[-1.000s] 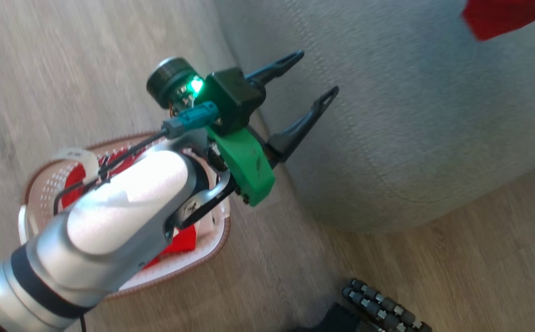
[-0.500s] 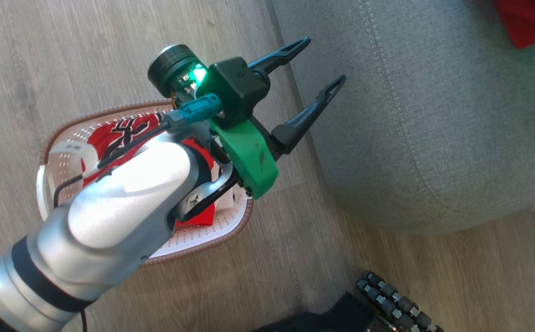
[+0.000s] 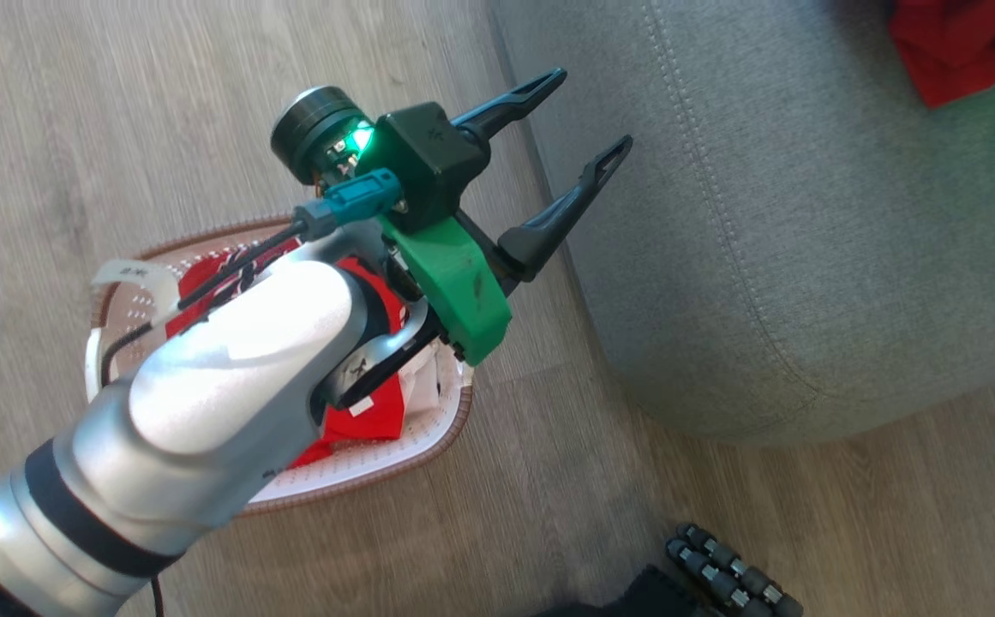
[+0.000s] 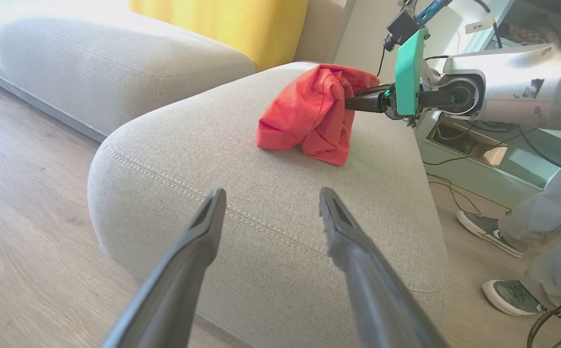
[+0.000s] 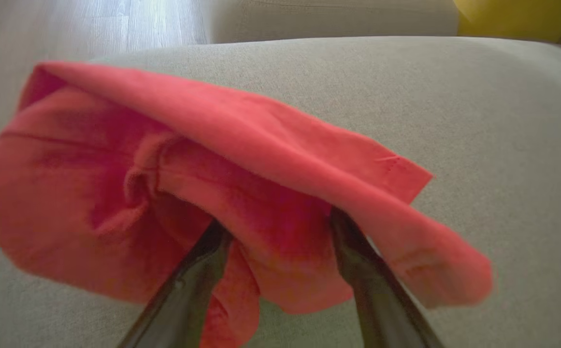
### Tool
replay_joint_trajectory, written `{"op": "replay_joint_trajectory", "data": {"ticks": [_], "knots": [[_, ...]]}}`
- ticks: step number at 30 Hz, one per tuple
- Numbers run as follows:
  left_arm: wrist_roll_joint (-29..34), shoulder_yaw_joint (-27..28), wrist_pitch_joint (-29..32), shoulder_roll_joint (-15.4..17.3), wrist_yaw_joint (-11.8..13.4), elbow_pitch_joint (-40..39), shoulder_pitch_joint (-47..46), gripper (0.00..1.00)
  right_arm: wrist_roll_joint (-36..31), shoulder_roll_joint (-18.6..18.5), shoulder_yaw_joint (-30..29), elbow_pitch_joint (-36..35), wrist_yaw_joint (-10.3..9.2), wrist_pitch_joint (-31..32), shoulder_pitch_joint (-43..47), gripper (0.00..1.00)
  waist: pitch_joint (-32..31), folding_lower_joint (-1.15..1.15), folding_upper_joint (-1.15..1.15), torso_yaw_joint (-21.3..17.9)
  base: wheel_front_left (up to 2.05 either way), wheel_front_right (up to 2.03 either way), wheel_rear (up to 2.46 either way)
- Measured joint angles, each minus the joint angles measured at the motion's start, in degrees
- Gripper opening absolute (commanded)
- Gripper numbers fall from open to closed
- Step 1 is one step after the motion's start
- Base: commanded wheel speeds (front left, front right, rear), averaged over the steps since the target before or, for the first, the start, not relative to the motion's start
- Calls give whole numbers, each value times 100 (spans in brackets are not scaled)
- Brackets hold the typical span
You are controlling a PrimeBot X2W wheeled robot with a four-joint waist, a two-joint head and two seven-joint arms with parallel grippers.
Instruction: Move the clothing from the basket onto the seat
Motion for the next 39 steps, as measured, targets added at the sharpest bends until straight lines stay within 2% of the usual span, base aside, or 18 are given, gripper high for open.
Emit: {"op": "replay_joint_trajectory", "data": {"ticks": [11,18,27,33,35,36,39], "knots": [[-208,15,-270,-3,58,189,392,100,501,-288,746,-75,0,539,360,100,-735,0,0,-68,0,0,0],[-375,68,-495,38,162,234,766,100,645,-620,1100,-554,0,461,479,100,-1297,0,0,-76,0,0,0],[-556,177,-704,112,314,246,1246,100,647,-933,1245,-1243,0,158,809,100,-1951,0,0,-27,0,0,0],[-646,252,-806,215,458,164,1449,100,572,-1068,920,-1772,0,-256,1204,100,-2299,-1,0,139,0,0,0],[-706,274,-856,265,513,158,1567,100,500,-1046,609,-1930,0,-498,1389,100,-2399,0,0,217,0,0,0],[-739,297,-913,290,557,149,1697,100,436,-1000,271,-2078,0,-657,1655,100,-2484,-1,0,307,0,0,0],[-775,333,-993,304,614,145,1857,100,211,-781,-179,-2304,0,-744,2191,100,-2594,-1,0,461,0,0,0]]}}
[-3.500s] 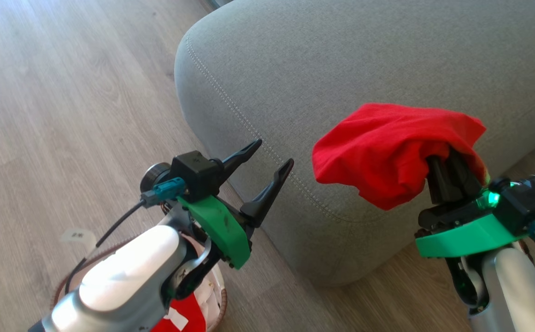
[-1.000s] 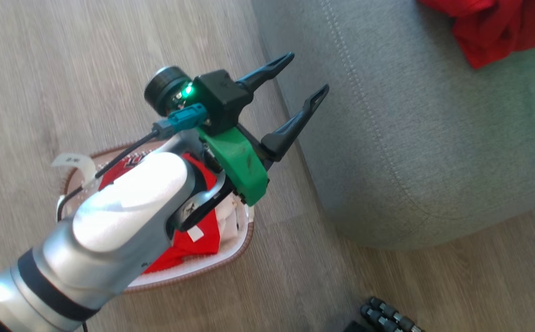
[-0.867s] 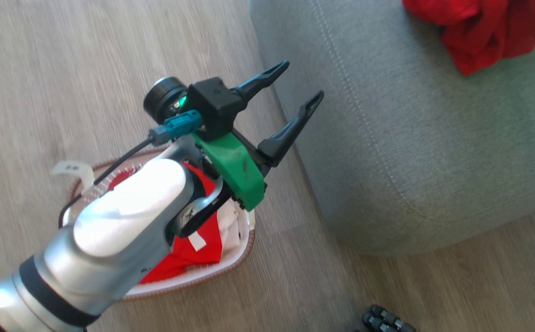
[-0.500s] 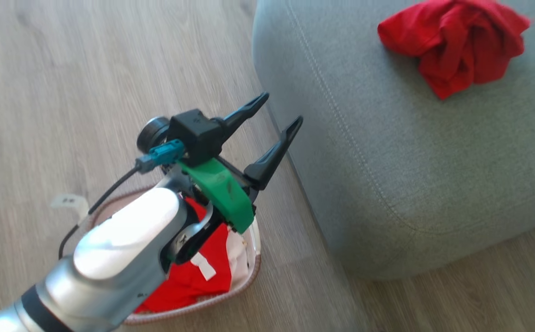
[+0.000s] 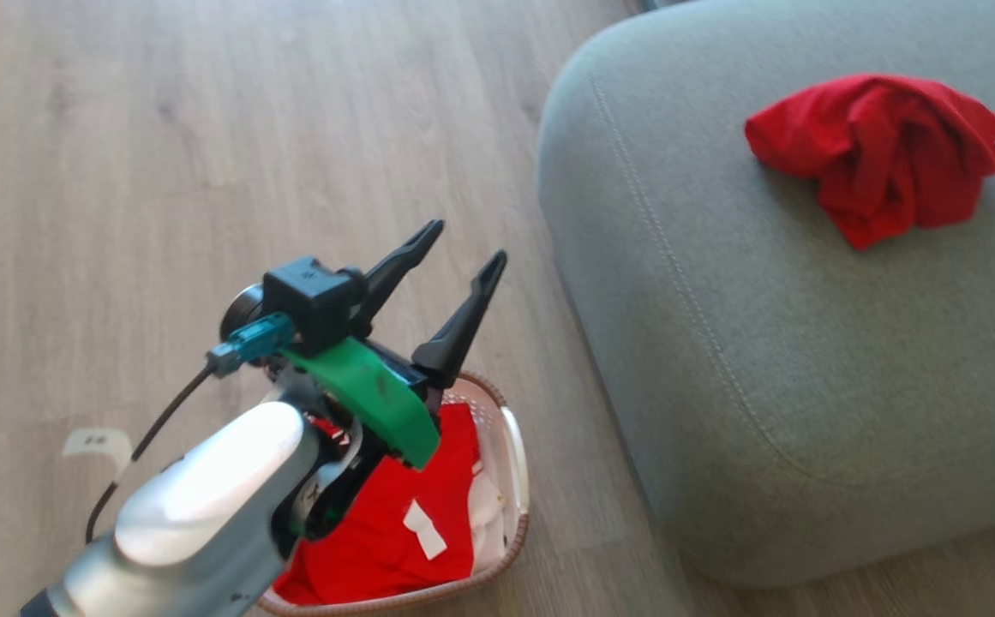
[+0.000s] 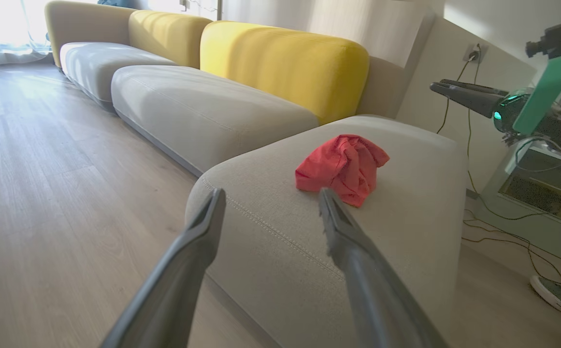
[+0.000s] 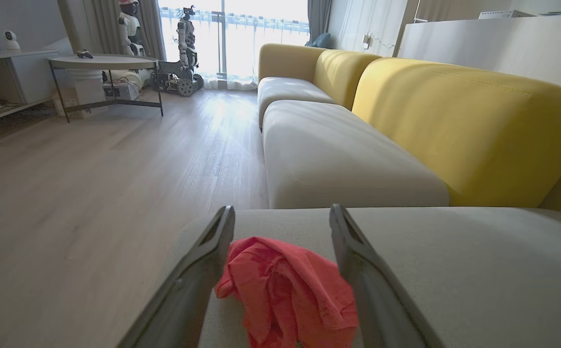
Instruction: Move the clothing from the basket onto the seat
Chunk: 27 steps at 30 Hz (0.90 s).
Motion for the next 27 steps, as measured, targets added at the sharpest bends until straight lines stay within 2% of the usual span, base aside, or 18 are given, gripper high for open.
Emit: {"op": "replay_joint_trajectory", "data": {"ticks": [6,13,20,27], "knots": [[-62,105,-119,160,156,0,220,100,-698,553,-1004,-825,0,-2,949,100,-197,0,0,301,0,0,0],[-90,282,-268,298,357,-38,550,100,-1399,1311,-1892,-2106,0,382,1986,100,-367,0,0,614,0,0,0],[-147,555,-412,459,612,-83,894,100,-1817,2154,-2274,-3033,-1,319,2954,100,-461,0,0,922,0,0,0],[-144,971,-511,644,862,-86,1424,100,-1989,2530,-2201,-3338,-1,77,3457,100,-604,0,0,1115,0,0,0]]}}
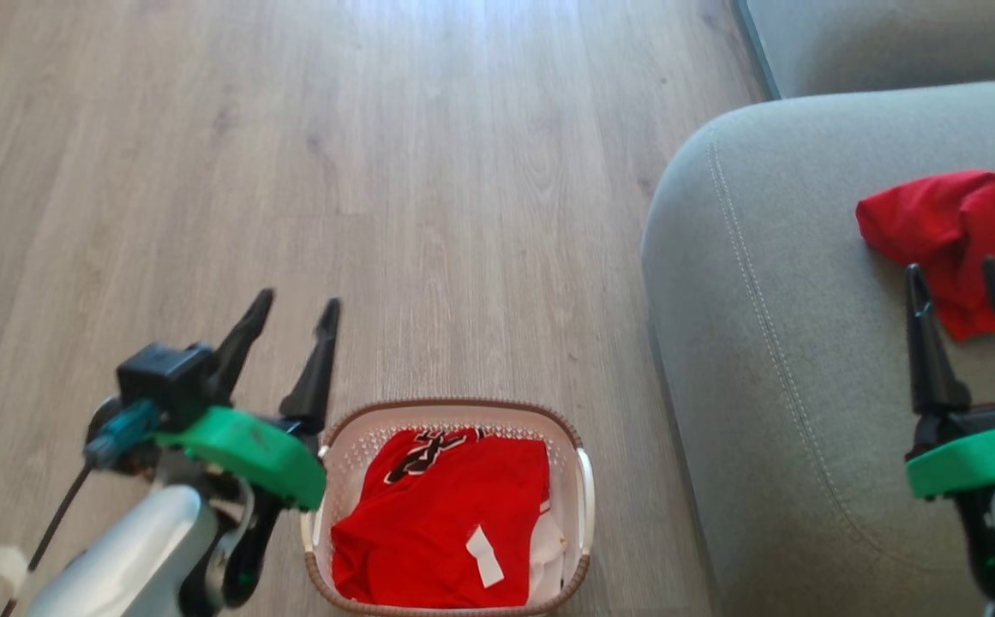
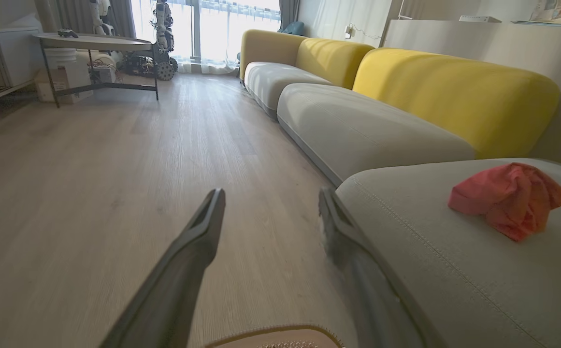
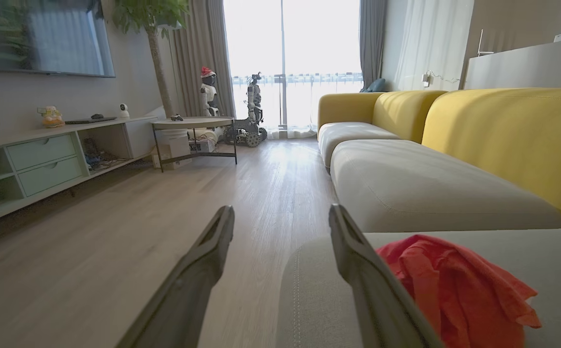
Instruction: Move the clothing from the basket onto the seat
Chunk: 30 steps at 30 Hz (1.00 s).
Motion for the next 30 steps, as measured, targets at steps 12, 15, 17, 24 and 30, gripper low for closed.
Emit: {"op": "replay_joint_trajectory", "data": {"ticks": [12,15,17,24,30], "knots": [[697,1165,-7,34,189,-234,1242,100,-403,308,258,2,0,-680,619,100,-123,0,0,240,0,0,0],[898,1435,-7,-63,177,-318,1576,100,-403,443,256,35,0,-767,722,100,-129,0,0,280,0,0,0],[1031,1593,-7,-155,98,-358,1744,100,-403,469,249,47,0,-790,777,100,-127,0,0,300,0,0,0],[1341,1919,-7,-412,-155,-368,2036,100,-404,558,209,107,0,-871,825,100,-117,0,0,320,0,0,0],[1592,2218,-7,-673,-341,-319,2095,100,-404,592,238,157,0,-914,827,100,-106,0,0,269,0,0,0]]}}
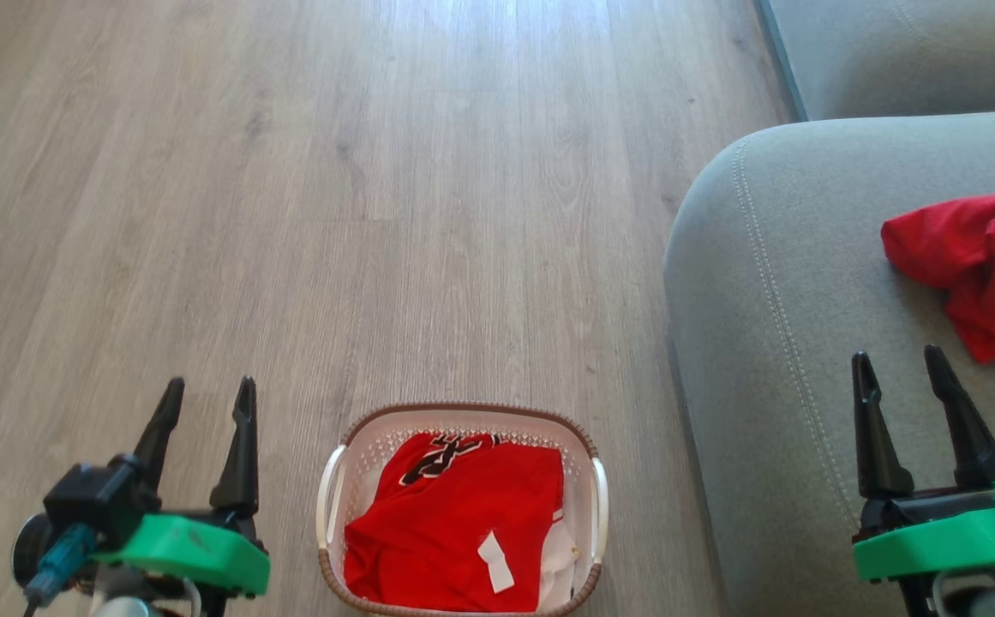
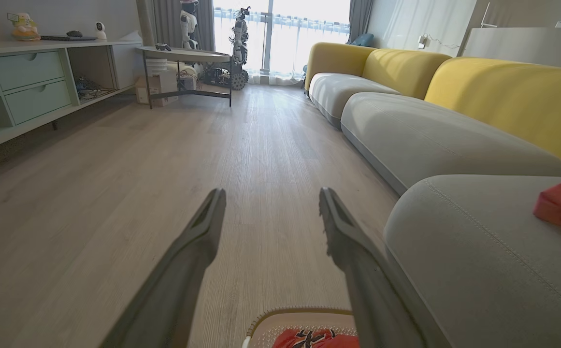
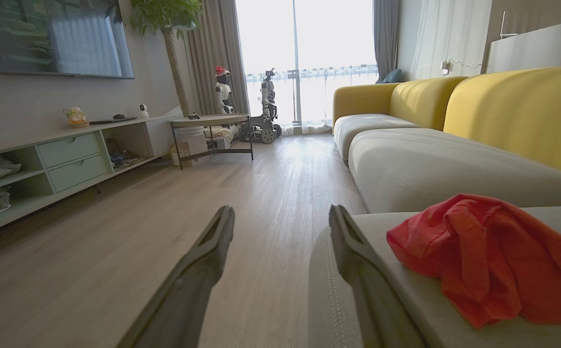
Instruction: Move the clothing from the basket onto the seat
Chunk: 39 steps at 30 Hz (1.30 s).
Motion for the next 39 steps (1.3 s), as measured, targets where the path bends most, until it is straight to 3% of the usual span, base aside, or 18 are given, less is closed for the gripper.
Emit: {"op": "replay_joint_trajectory", "data": {"ticks": [9,24,39], "knots": [[154,233,0,-176,-235,63,159,100,1,-1,49,13,0,-5,-1,100,8,0,0,-37,0,0,0],[299,397,0,-357,-414,227,159,100,1,-1,112,55,0,-24,-13,100,69,0,0,-113,0,0,0],[409,294,-1,-531,-645,493,-396,100,1,-26,214,-56,0,-30,-380,100,712,0,0,-316,0,0,0]]}}
